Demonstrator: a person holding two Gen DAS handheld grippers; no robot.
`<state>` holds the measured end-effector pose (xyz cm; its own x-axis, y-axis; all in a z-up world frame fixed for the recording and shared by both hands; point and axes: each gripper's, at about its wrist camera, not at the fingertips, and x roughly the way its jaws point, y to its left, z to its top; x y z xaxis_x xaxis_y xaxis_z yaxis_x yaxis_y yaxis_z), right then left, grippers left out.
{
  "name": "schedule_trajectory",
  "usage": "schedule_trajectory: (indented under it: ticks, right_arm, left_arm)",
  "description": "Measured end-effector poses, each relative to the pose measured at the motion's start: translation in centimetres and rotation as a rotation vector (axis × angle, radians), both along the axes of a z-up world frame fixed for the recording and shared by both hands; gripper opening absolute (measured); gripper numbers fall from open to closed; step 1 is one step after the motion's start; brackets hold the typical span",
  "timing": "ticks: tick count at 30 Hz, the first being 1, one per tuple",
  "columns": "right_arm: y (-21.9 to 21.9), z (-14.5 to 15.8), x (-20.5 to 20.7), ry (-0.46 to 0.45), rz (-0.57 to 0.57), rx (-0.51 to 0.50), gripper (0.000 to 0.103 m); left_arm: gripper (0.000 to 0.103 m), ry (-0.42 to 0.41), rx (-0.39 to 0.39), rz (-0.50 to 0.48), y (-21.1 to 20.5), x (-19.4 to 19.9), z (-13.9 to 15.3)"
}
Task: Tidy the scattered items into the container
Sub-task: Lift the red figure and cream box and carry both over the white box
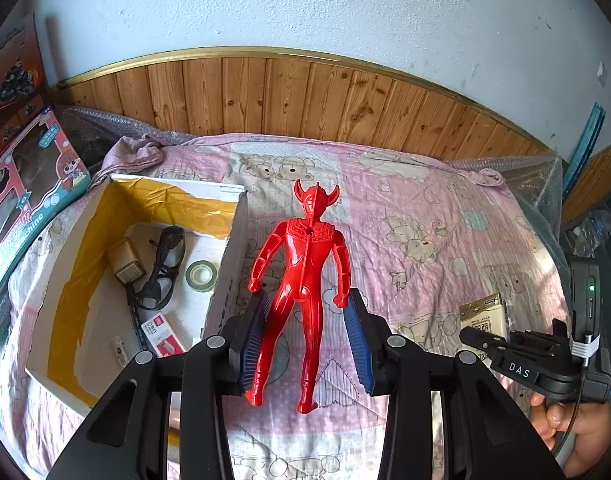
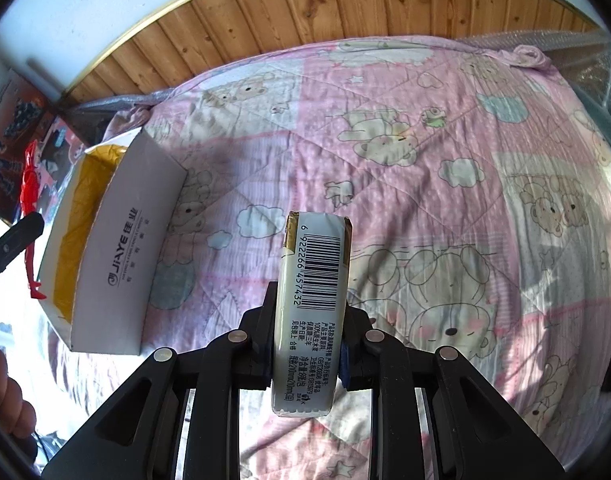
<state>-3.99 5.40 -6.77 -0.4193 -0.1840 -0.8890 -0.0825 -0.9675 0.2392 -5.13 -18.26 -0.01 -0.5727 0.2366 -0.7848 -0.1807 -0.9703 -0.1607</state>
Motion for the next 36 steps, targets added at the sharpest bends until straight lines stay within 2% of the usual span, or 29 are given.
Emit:
schedule_trajectory:
  ticks: [12,25,36]
  right_arm:
    - [-5.8,1.0,0.4,0.017,0.139,0.006,0.024]
    - [-11.7,2.9,0.4,0.06,0.288,0.006,0.024]
    - [-17.1,4.7,0.3,0.094,0.411,0.002,0.024]
  left_arm:
    - [0.04,-0.042,0.045,0.101,-4.5,2.3,-0.5]
    - [0.04,-0.074,0.024,0.187,-7.3,3.7,-1.1]
    - [0.04,-0.082,0.05,0.265,-10.5,4.5,-1.2]
